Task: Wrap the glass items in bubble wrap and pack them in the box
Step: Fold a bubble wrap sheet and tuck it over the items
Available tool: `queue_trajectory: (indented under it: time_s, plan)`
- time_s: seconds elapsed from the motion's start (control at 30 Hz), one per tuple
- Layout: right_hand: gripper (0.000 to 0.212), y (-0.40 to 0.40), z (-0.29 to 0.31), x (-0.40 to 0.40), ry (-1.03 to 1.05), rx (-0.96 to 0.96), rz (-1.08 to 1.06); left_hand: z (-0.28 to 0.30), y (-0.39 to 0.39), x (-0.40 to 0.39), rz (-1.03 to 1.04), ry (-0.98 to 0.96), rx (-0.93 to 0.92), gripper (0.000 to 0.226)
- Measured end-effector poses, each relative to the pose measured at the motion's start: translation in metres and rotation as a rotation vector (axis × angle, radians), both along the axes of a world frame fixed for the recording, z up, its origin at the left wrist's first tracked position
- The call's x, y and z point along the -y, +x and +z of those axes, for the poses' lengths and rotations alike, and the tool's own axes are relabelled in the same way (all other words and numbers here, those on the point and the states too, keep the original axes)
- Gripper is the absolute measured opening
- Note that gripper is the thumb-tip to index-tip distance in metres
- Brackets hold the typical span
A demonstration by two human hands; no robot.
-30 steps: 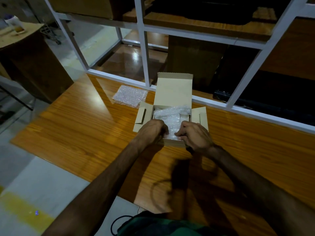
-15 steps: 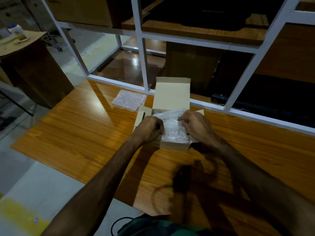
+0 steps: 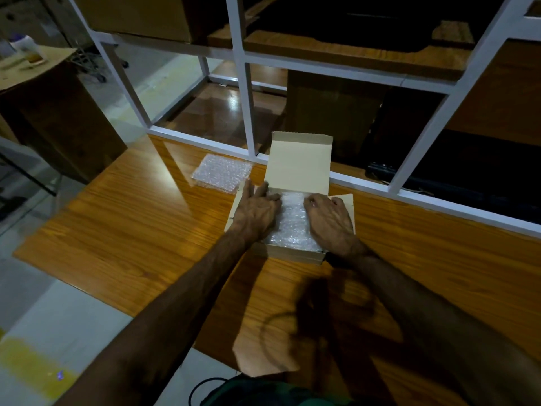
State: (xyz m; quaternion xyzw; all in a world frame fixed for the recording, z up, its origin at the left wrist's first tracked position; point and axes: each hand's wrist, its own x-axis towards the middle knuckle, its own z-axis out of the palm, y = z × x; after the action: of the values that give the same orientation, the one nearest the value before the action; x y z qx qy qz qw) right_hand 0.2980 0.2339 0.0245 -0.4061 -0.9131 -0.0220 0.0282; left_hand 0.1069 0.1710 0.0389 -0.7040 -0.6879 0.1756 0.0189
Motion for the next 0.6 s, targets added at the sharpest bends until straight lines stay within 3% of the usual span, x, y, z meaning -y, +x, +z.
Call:
queue_trajectory:
  time_s: [0.23, 0.43, 0.6]
  plan:
    - [0.07, 0.004, 0.004, 0.006, -0.089, 0.023, 0.002, 0.005, -0.001, 0.004, 0.054, 0.027, 0.135, 0.076]
    - [0.07, 0.019, 0.014, 0.006, -0.107, -0.068, 0.03, 0.023, -0.006, 0.018, 0.05, 0.074, 0.215, 0.053]
    - [0.066, 0.021, 0.013, 0.012, -0.095, -0.095, 0.005, 0.03, -0.015, 0.031, 0.067, 0.1, 0.313, 0.059]
